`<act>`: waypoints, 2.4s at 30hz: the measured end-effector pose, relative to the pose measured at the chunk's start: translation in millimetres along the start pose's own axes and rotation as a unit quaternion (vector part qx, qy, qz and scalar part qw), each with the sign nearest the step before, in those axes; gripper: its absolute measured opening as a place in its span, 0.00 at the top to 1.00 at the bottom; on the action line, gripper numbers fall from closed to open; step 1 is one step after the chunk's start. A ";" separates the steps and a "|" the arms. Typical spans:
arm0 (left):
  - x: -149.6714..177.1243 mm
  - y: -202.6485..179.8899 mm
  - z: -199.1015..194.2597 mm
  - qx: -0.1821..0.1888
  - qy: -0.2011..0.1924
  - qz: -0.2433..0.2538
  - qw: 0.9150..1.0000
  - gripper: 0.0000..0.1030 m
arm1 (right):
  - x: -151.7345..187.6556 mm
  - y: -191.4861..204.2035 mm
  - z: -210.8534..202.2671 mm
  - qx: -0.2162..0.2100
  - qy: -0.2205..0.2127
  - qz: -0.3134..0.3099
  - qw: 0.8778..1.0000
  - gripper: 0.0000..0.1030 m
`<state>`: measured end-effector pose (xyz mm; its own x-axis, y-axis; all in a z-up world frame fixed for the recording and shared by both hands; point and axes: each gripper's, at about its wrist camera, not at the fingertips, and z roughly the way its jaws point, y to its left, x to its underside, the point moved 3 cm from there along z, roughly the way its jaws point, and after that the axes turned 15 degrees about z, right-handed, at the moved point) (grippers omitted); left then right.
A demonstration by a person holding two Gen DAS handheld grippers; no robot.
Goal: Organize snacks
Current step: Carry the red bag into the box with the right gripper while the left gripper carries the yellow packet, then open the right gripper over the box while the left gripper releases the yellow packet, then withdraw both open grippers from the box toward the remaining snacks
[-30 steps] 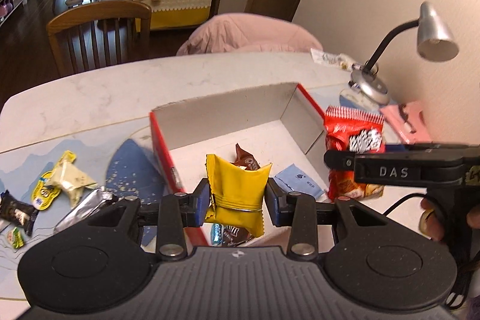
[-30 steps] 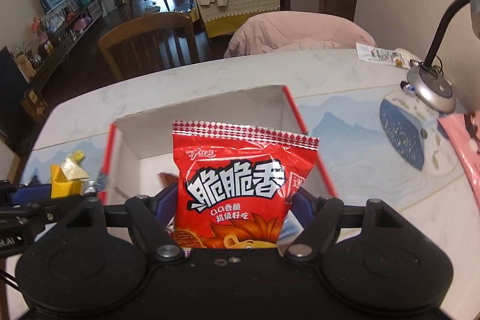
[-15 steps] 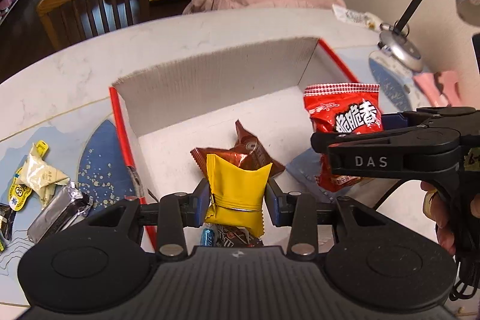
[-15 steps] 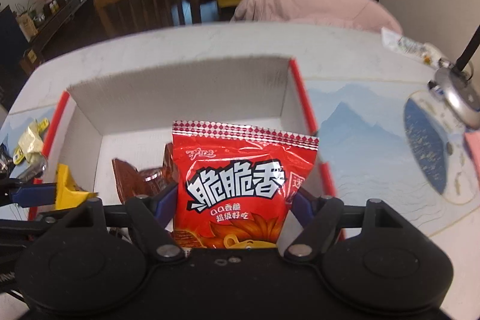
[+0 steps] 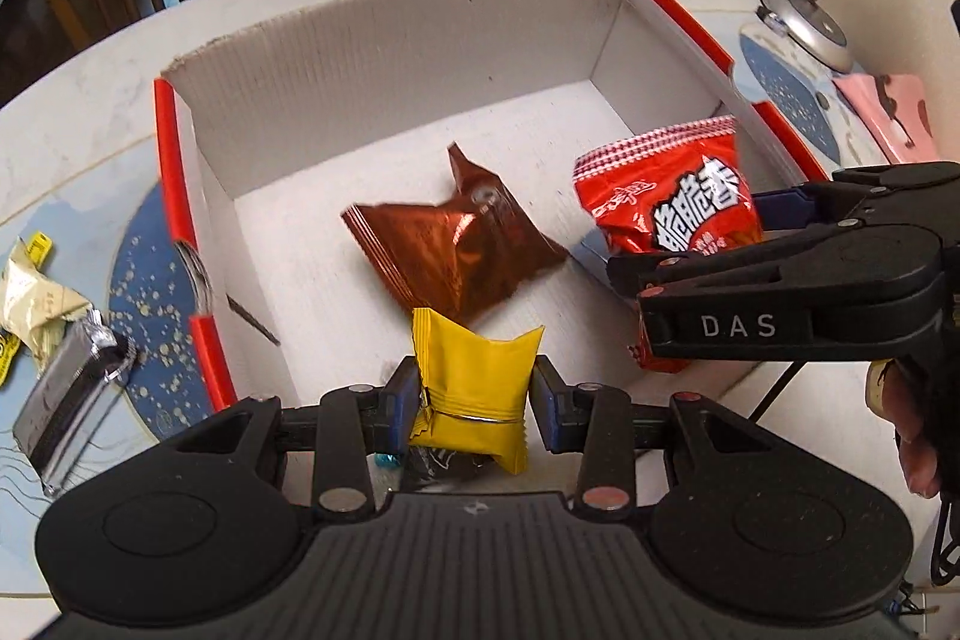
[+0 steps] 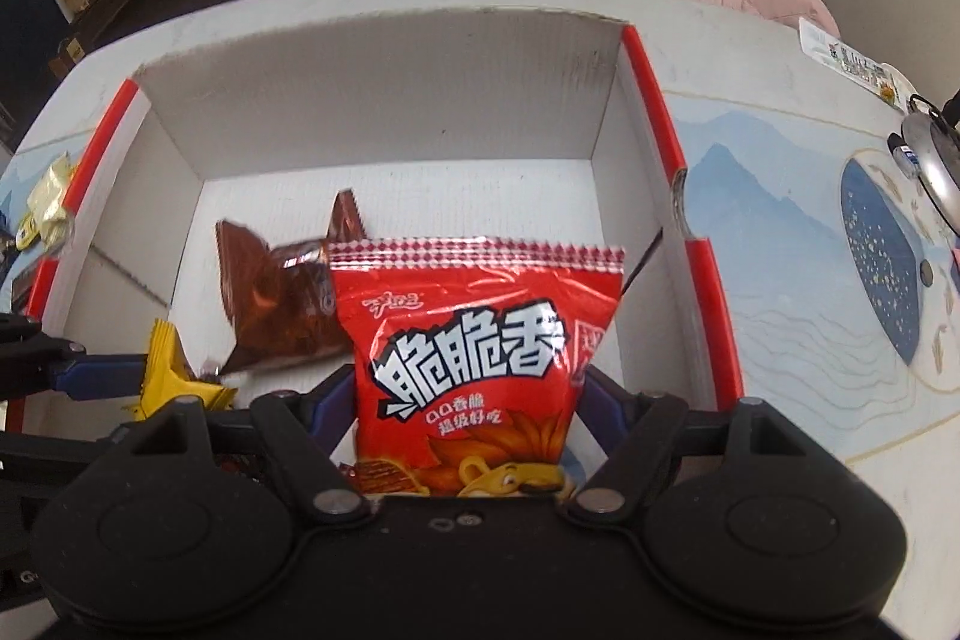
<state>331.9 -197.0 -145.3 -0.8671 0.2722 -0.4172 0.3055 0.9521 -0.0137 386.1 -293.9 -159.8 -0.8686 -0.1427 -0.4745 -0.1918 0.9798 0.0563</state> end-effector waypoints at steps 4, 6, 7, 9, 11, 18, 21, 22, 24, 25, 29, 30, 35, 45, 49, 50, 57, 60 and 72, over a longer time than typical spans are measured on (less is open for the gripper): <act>1.5 -1.7 -0.1 -0.006 0.003 0.006 1.000 0.63 | 5.0 2.7 0.5 0.007 0.003 -0.007 1.000 0.26; 0.0 -0.6 1.5 -0.008 0.006 0.009 1.000 0.63 | 5.1 5.1 2.0 0.012 0.005 -0.011 1.000 0.25; -0.5 -0.4 2.3 -0.010 0.007 0.009 1.000 0.62 | 4.7 5.9 2.4 0.015 0.004 -0.011 1.000 0.25; -1.4 1.0 2.9 -0.010 0.008 0.005 1.000 0.62 | 3.5 7.1 1.8 0.020 0.000 -0.011 1.000 0.23; -2.4 2.1 1.0 -0.007 0.003 -0.001 1.000 0.61 | 1.8 6.6 -1.4 0.018 -0.005 -0.006 1.000 0.22; -0.9 6.6 -20.7 0.002 -0.031 -0.017 0.999 0.49 | -2.6 6.9 -29.9 -0.015 -0.030 0.009 0.999 0.21; 0.3 8.0 -35.4 0.003 -0.050 -0.022 0.999 0.48 | -1.8 7.8 -47.3 -0.034 -0.042 0.017 0.998 0.18; 1.4 8.7 -41.6 0.001 -0.058 -0.023 0.998 0.48 | -1.0 8.6 -54.3 -0.039 -0.048 0.018 0.998 0.17; 4.6 10.2 -54.3 -0.002 -0.074 -0.023 0.997 0.48 | 1.1 10.8 -68.1 -0.051 -0.062 0.016 0.997 0.15; 6.6 10.8 -60.3 -0.002 -0.080 -0.023 0.997 0.48 | 1.7 12.7 -74.2 -0.055 -0.067 0.014 0.996 0.15; 16.4 16.6 -83.7 -0.008 -0.105 -0.026 0.994 0.48 | 5.5 23.0 -96.8 -0.069 -0.088 0.006 0.994 0.12; 19.4 18.6 -89.0 -0.010 -0.110 -0.028 0.993 0.48 | 6.6 26.6 -102.6 -0.074 -0.094 0.004 0.993 0.11; 38.8 35.3 -117.3 -0.015 -0.140 -0.042 0.989 0.48 | 13.1 49.0 -125.1 -0.098 -0.112 -0.004 0.989 0.08; 90.3 84.3 -160.2 -0.041 -0.177 -0.079 0.980 0.34 | 30.6 113.4 -142.2 -0.149 -0.116 -0.020 0.982 0.00; 114.9 107.3 -171.2 -0.046 -0.180 -0.089 0.978 0.30 | 39.7 142.8 -136.9 -0.157 -0.106 -0.022 0.982 0.00; 120.3 112.5 -172.3 -0.043 -0.180 -0.092 0.978 0.29 | 42.0 150.2 -134.1 -0.158 -0.101 -0.023 0.982 0.00; 164.0 160.4 -174.1 -0.061 -0.169 -0.126 0.976 0.28 | 57.1 198.2 -107.7 -0.155 -0.061 -0.011 0.986 0.00; 180.7 184.2 -171.4 -0.080 -0.161 -0.142 0.973 0.28 | 58.8 219.6 -92.5 -0.146 -0.046 0.002 0.988 0.00; 221.4 266.3 -142.6 -0.111 -0.124 -0.189 0.968 0.28 | 46.4 272.5 -1.2 -0.056 0.015 0.116 0.992 0.02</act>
<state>165.1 136.7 -111.7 -0.7715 -0.1161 -0.6256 -0.1298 0.9913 -0.0238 293.0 -33.7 -165.4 -0.9083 0.0790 -0.4108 -0.0329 0.9655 0.2584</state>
